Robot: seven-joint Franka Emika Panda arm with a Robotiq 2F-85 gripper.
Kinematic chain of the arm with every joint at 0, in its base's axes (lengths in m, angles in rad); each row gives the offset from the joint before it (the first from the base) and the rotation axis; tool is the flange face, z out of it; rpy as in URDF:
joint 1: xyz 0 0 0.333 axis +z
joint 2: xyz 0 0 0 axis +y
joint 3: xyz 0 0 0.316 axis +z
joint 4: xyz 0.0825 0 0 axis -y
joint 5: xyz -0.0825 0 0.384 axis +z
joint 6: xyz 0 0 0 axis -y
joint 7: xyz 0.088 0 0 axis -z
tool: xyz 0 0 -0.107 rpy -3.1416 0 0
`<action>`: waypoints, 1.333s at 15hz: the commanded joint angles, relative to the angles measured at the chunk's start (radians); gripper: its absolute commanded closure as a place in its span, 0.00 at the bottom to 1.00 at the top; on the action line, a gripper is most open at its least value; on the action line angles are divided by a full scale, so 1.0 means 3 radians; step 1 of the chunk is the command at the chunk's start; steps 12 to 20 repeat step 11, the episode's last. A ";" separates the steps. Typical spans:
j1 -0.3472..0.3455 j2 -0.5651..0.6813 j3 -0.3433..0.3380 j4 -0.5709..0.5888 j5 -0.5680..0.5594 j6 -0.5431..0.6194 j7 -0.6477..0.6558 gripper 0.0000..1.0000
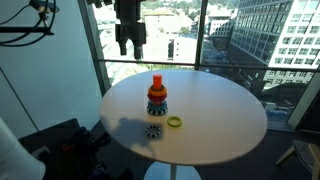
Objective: Put the dark green ring around the orange rod
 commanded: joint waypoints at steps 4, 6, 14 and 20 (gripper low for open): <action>-0.0026 -0.0485 -0.0040 -0.0034 0.0058 -0.0138 0.0025 0.00; -0.0034 -0.0505 -0.0055 -0.0036 0.0057 -0.0112 0.0025 0.00; -0.0026 -0.0443 -0.0059 -0.0035 0.0012 -0.0097 -0.0004 0.00; -0.0026 -0.0443 -0.0059 -0.0035 0.0012 -0.0097 -0.0004 0.00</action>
